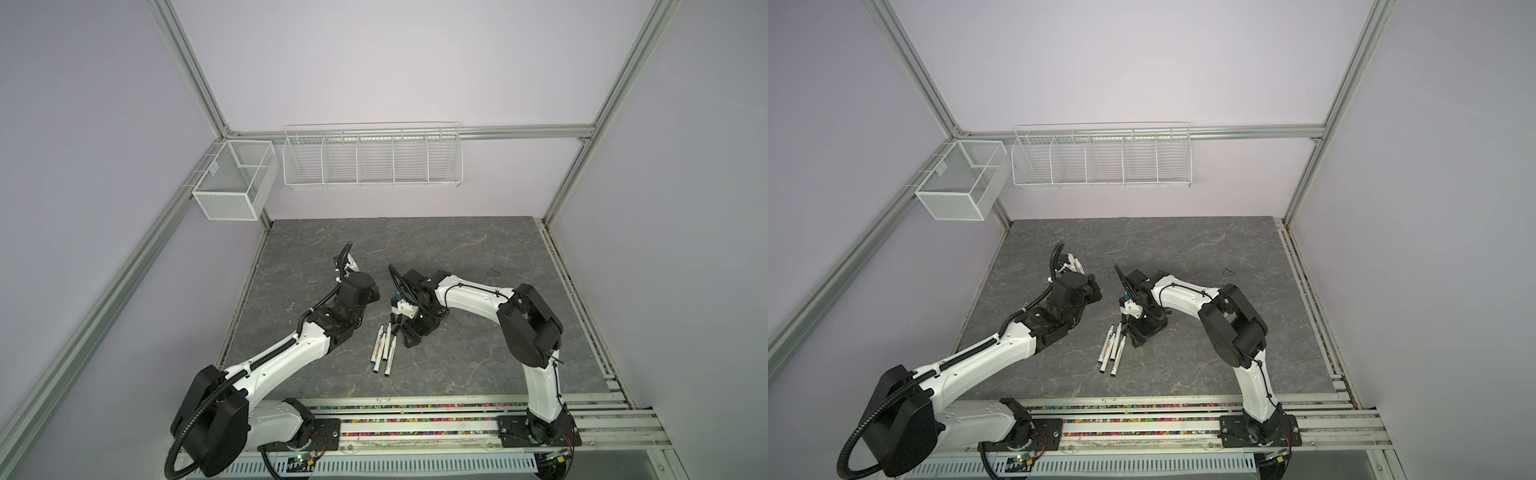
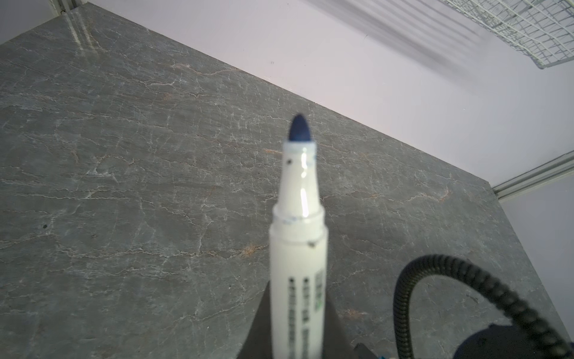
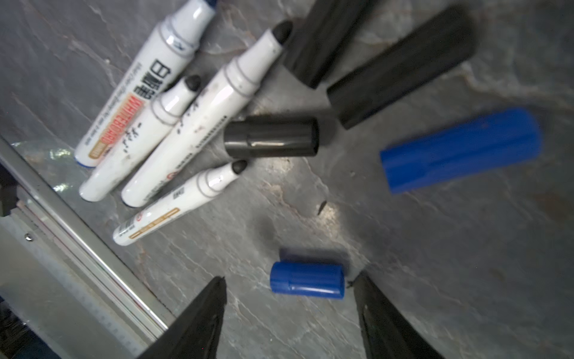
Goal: Insert the pens into the pen caps
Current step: 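Move the right gripper down over the blue caps beside the markers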
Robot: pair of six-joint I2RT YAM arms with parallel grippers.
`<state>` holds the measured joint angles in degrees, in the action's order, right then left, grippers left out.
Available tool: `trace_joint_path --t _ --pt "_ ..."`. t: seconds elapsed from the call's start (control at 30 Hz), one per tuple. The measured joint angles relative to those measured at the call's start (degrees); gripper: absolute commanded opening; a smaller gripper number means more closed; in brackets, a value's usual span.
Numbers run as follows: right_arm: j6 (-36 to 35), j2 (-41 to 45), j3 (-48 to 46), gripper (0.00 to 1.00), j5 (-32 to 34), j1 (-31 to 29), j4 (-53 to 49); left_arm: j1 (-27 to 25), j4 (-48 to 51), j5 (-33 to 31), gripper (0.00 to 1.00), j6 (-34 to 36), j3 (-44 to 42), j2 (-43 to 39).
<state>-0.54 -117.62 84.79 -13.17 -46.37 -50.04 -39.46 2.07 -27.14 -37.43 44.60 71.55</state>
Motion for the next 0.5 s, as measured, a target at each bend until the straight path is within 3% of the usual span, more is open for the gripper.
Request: trace_joint_path --t 0.27,0.5 --pt "0.1 -0.4 0.8 0.68 8.4 -2.8 -0.5 0.0 0.0 0.1 0.0 0.0 0.0 0.0" --pt "0.1 -0.3 0.3 0.68 15.8 -1.8 1.9 0.0 0.0 0.4 0.0 0.0 0.0 0.0"
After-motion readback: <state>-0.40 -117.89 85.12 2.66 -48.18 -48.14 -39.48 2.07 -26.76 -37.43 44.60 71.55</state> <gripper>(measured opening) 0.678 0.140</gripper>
